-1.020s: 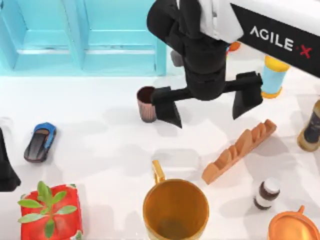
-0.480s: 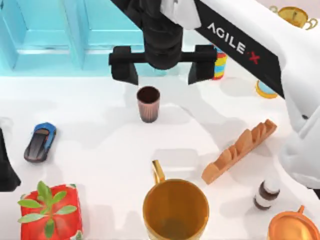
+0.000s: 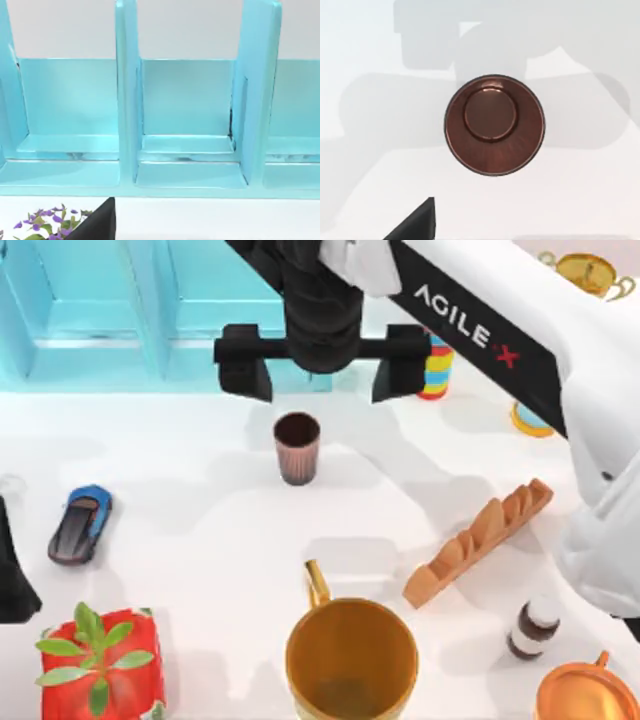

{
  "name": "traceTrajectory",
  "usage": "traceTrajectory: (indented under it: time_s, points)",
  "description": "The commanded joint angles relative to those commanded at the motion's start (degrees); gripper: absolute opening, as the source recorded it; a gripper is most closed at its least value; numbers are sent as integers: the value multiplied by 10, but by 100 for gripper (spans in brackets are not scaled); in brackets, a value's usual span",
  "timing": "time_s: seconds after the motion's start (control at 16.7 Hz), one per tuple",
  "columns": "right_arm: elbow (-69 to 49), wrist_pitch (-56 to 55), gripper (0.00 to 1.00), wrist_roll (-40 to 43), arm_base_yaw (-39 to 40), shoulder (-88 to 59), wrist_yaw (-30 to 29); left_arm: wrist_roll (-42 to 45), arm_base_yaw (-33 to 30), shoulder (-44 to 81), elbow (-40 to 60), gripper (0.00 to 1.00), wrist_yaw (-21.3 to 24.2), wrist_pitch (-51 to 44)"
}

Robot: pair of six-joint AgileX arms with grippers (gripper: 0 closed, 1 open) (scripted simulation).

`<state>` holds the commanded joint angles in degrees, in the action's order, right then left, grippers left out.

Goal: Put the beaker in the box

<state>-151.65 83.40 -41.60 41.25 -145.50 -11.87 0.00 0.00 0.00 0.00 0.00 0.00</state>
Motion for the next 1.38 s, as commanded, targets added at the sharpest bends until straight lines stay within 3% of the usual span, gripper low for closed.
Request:
traceTrajectory:
  time_s: [0.54,0.84,1.38]
  points:
    - [159,-189,100,19,-17,-24,3,0,0,0,0,100,0,0]
    - [171,-201,100,20,-18,-27,4,0,0,0,0,100,0,0]
    - [171,-201,32,20,-18,-27,4,0,0,0,0,100,0,0]
